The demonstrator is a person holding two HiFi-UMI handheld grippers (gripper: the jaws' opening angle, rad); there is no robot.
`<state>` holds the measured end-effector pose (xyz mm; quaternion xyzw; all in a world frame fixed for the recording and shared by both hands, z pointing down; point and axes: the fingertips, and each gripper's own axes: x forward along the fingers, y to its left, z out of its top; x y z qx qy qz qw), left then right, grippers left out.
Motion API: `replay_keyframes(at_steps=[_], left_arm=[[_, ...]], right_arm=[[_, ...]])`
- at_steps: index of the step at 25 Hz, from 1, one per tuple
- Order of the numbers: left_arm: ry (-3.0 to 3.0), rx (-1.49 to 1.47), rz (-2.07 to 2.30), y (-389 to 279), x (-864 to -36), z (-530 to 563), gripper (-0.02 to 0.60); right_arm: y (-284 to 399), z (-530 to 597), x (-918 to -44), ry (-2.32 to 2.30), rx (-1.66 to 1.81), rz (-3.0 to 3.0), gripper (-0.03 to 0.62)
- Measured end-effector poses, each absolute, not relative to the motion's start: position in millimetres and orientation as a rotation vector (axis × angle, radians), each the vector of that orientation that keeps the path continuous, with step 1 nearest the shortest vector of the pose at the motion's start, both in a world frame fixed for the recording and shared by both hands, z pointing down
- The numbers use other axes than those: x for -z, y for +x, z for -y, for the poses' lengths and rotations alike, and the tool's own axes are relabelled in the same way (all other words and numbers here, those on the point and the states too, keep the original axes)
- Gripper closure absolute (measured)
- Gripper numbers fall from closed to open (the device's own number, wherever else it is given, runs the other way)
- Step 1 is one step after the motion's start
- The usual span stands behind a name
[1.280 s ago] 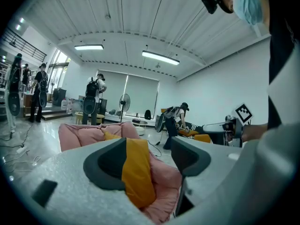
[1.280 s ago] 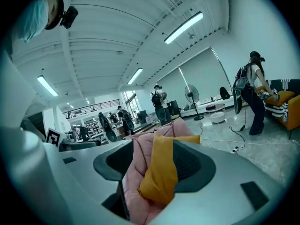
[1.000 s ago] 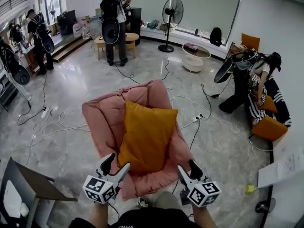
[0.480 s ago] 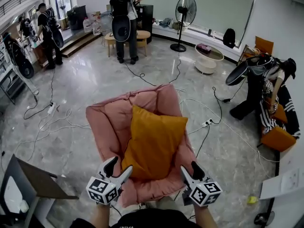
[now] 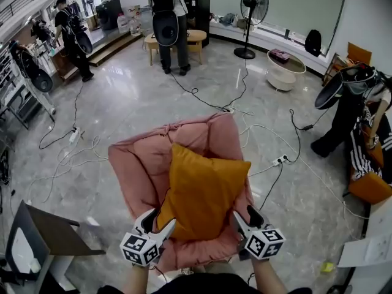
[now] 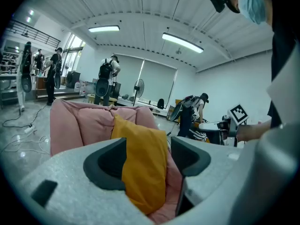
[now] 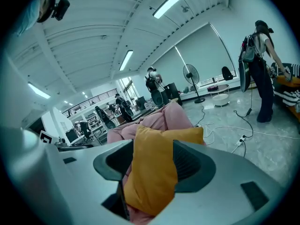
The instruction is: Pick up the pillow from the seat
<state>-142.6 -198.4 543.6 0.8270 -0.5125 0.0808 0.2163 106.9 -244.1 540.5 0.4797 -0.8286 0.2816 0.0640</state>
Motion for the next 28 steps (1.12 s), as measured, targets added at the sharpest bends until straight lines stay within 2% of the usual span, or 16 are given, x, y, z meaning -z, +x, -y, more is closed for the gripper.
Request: replay_keyframes(at_steps=[17, 28], left_arm=[[2.06, -0.313, 1.486, -140, -642, 298, 0.273], [2.073, -0.425, 1.452, -150, -672, 371, 0.241]], right_arm=[[136, 352, -652, 1.355, -0.995, 2.367, 0.342], [144, 400, -701, 1.337, -1.037, 2.308, 0.318]])
